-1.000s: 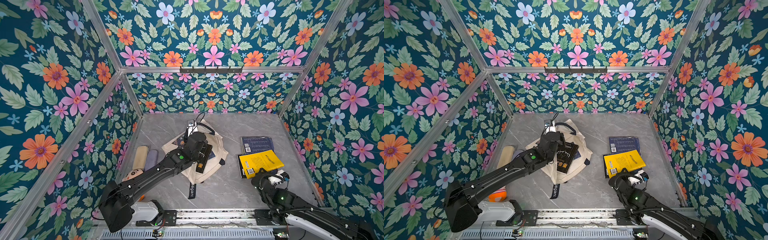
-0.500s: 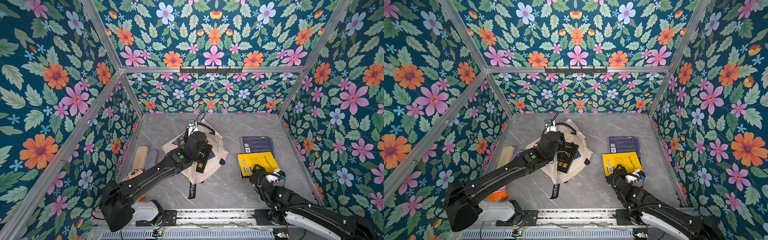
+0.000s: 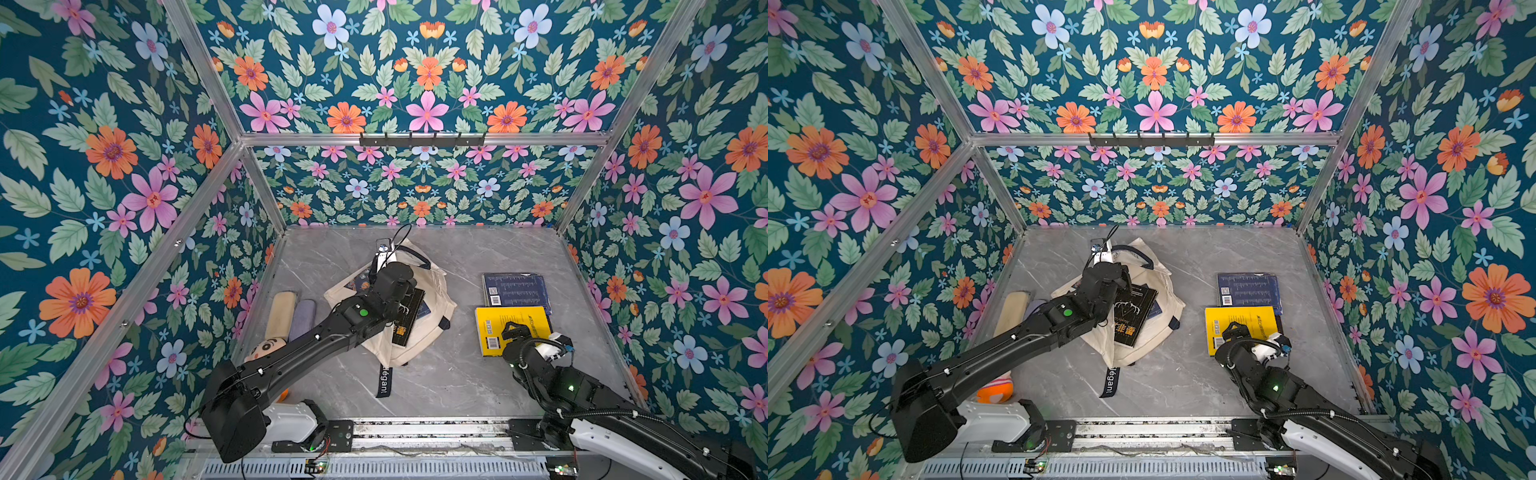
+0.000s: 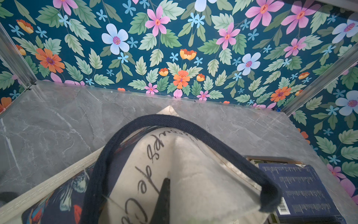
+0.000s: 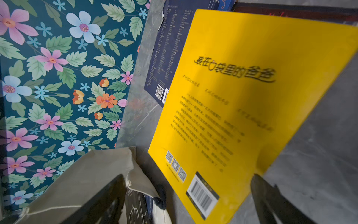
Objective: Take out the books from the canvas bag
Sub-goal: Place the book on the book, then pick up the book from the canvas bag.
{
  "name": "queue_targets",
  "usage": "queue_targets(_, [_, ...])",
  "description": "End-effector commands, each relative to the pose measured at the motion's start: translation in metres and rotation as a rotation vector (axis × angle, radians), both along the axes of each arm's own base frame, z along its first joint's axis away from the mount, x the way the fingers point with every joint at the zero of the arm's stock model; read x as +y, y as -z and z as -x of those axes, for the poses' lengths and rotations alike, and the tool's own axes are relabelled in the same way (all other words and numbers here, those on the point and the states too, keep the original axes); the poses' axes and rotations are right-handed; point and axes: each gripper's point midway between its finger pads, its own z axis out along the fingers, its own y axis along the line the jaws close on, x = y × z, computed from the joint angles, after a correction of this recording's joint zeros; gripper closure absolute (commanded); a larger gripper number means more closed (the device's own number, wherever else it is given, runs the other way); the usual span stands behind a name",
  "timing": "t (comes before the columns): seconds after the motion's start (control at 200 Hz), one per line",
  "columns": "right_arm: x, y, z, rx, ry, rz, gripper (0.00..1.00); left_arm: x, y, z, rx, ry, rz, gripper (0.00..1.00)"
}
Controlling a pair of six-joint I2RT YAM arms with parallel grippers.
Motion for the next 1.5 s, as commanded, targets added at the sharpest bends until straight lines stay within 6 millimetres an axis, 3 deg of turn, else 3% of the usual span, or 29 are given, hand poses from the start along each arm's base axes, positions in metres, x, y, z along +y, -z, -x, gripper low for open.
queue_targets(0.0, [-0.004,-0.001,0.004,0.023,-0.019,0.039,0.01,0.0,-0.006,0.0,-0.01,0.005,0.014,1.0])
queue_targets(0.105, [-0.002,-0.001,0.006,0.033,-0.032,0.026,0.01,-0.002,-0.008,0.0,-0.009,0.016,0.017,1.0])
queue_targets(0.16, [0.008,-0.007,0.001,-0.002,-0.084,0.024,0.01,-0.004,-0.009,0.001,-0.01,0.028,0.026,1.0])
queue_targets(0.315, [0.065,-0.042,-0.023,-0.154,-0.355,0.082,0.01,-0.011,-0.017,0.005,-0.025,0.082,0.049,1.0])
queue_targets(0.44, [0.115,-0.055,-0.032,-0.211,-0.545,0.067,0.05,-0.014,-0.022,0.008,-0.043,0.114,0.062,1.0])
queue_targets(0.615, [0.181,-0.062,-0.031,-0.282,-0.743,0.076,0.14,-0.015,-0.022,0.009,-0.046,0.125,0.064,1.0])
queue_targets(0.825, [0.224,-0.027,-0.034,-0.18,-0.812,0.048,0.19,-0.017,-0.02,0.009,-0.039,0.132,0.067,1.0])
queue_targets(1.2, [0.271,0.018,-0.058,-0.106,-0.845,0.002,0.3,-0.018,-0.018,0.009,-0.032,0.137,0.075,1.0])
queue_targets(1.285, [0.274,0.03,-0.062,-0.084,-0.831,-0.029,0.32,-0.018,-0.018,0.01,-0.033,0.138,0.076,1.0])
queue_targets(1.325, [0.273,0.049,-0.063,-0.049,-0.818,-0.015,0.33,-0.018,-0.019,0.01,-0.034,0.138,0.077,1.0])
queue_targets(1.495, [0.273,0.063,-0.072,-0.043,-0.784,-0.024,0.35,-0.018,-0.019,0.01,-0.034,0.137,0.074,1.0])
